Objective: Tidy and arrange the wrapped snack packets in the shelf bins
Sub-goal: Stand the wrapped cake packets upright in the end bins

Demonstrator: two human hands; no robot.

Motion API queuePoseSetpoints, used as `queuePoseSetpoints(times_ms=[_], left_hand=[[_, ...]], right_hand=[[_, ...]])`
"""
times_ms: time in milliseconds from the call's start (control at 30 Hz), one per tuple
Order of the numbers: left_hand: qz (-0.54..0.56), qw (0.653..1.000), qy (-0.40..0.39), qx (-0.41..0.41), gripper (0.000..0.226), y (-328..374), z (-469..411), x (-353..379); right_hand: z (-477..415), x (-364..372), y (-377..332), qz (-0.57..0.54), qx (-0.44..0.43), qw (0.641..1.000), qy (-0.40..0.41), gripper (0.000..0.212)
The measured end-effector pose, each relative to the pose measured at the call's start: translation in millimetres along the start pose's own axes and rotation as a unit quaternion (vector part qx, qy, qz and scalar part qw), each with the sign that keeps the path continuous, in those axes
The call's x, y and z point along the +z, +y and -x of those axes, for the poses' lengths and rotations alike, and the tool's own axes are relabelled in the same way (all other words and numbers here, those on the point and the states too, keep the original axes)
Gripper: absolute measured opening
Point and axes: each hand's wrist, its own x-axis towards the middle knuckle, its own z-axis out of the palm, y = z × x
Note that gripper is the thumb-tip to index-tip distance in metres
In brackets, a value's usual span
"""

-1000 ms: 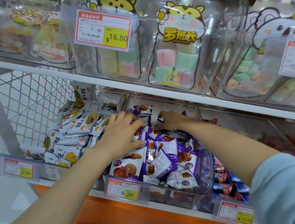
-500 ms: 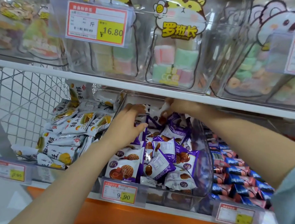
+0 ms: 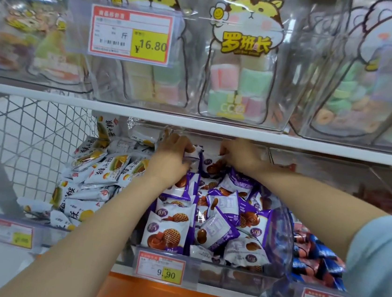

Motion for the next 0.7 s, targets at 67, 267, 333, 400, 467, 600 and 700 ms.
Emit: queuePoseSetpoints(times_ms=[67,267,333,400,467,600,700], left_hand=[[-0.061,0.997,-0.041,0.000,0.039,-2,-17,4],[-0.214,0.964,-0.155,0.030,0.053,-8,-52,11],[-0.226,0.961,-0.157,0.038,0.054,-12,-55,11],[-0.222,0.962,-0.152,0.052,0.049,-15,-57,11],[-0.208,0.966,-0.140,0.065,0.041,-16,-56,9],[-0.123,0.987,-0.089,0.061,0.034,-12,-49,3],[-0.020,0.995,-0.093,0.024,0.032,-4,-38,-7]], right_hand=[[0,-3,0,0.069,-0.040,0.997,-0.001,0.020],[-5,-8,1,0.136,-0.074,0.987,-0.051,0.035],[-7,-6,6,0.146,-0.085,0.985,-0.036,0.031],[-7,-5,8,0.159,-0.087,0.984,-0.002,0.037],[-7,-5,8,0.190,-0.086,0.977,0.035,0.057],[-4,-7,8,0.161,-0.106,0.981,0.028,0.047],[-2,-13,12,0.072,-0.080,0.994,0.001,0.041]])
